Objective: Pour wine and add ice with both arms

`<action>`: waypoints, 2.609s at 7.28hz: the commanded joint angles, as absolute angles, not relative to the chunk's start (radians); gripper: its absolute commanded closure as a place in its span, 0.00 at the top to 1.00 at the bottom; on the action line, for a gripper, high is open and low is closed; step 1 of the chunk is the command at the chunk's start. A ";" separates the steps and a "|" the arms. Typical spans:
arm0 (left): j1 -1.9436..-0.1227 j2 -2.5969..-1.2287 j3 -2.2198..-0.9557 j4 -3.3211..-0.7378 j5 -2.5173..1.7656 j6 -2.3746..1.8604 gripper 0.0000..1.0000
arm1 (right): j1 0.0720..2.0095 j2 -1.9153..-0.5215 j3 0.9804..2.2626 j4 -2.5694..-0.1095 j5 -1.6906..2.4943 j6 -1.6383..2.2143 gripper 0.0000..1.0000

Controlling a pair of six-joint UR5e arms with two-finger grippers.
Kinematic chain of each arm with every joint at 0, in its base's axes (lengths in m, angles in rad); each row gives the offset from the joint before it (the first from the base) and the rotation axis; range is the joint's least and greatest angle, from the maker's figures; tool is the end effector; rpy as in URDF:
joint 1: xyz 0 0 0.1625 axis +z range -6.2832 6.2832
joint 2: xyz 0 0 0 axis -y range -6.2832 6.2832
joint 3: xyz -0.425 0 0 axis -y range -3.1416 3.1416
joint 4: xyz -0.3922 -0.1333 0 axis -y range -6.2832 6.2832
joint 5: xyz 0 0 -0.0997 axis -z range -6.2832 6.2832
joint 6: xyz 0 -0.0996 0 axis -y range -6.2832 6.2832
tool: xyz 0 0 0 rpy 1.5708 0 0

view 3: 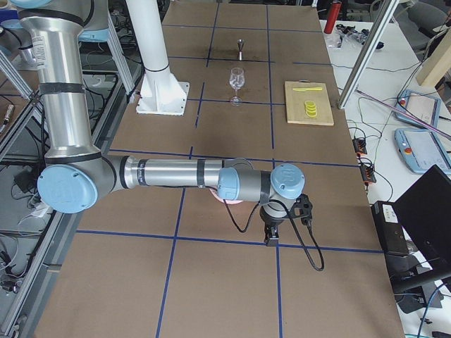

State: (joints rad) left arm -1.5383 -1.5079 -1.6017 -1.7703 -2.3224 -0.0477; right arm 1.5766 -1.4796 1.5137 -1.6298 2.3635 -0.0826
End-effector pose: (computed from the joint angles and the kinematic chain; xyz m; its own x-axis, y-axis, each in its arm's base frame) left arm -0.0498 -0.4776 0.6543 0.7272 0.0904 -0.6804 0.0026 0.9909 0.1344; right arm 0.0654 -0.5282 0.6447 0.6999 -0.0607 0.7117 0.0521 0.9981 0.0339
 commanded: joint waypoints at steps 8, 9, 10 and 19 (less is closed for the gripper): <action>-1.546 -1.505 -1.687 -1.617 -2.330 -0.046 1.00 | 1.617 -1.471 1.519 -1.594 2.379 0.017 1.00; -1.549 -1.506 -1.684 -1.615 -2.330 -0.010 1.00 | 1.617 -1.471 1.517 -1.594 2.381 0.018 1.00; -1.565 -1.505 -1.683 -1.615 -2.330 0.007 1.00 | 1.617 -1.471 1.517 -1.594 2.385 0.018 1.00; -1.568 -1.499 -1.684 -1.617 -2.330 0.009 1.00 | 1.617 -1.477 1.514 -1.546 2.387 0.080 1.00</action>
